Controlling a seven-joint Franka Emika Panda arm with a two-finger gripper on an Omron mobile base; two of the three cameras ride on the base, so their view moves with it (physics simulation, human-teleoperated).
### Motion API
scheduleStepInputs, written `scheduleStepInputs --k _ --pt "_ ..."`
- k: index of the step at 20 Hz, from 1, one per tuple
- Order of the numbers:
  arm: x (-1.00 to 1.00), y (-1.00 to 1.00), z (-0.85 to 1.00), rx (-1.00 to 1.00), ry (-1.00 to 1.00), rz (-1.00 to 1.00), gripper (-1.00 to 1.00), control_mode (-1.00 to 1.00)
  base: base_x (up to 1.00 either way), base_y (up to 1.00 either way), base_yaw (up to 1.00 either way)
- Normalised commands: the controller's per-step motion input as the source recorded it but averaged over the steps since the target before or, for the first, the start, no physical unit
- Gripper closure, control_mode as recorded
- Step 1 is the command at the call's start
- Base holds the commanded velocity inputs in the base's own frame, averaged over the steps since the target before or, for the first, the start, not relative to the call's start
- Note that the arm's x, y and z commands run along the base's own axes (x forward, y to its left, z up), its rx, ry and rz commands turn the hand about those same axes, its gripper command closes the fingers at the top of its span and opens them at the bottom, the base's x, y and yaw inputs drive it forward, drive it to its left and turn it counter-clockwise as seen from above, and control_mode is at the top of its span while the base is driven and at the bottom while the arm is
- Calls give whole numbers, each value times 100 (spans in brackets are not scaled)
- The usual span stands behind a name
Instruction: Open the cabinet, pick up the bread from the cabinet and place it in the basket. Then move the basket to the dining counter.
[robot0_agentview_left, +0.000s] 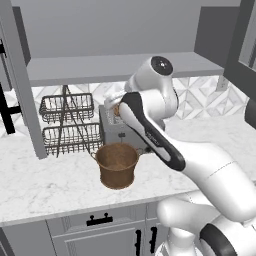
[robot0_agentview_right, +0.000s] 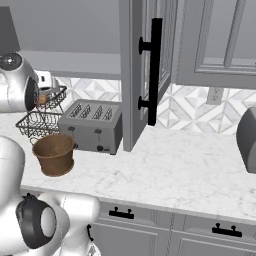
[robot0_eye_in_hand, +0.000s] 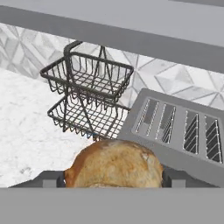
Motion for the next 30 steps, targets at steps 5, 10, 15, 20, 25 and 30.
scheduleStepInputs --k 5,10,15,20,25,30 --pt "23 5 -100 -17 26 3 100 -100 0 0 0" --pt "39 25 -100 -20 24 2 100 -100 0 0 0" --pt "31 7 -82 -14 21 2 100 -100 0 0 0" --pt "7 0 -76 -7 13 5 100 -100 0 0 0" --pt "26 3 -66 -4 6 3 100 -100 0 0 0" --pt "21 11 -40 -1 2 1 100 -100 0 0 0"
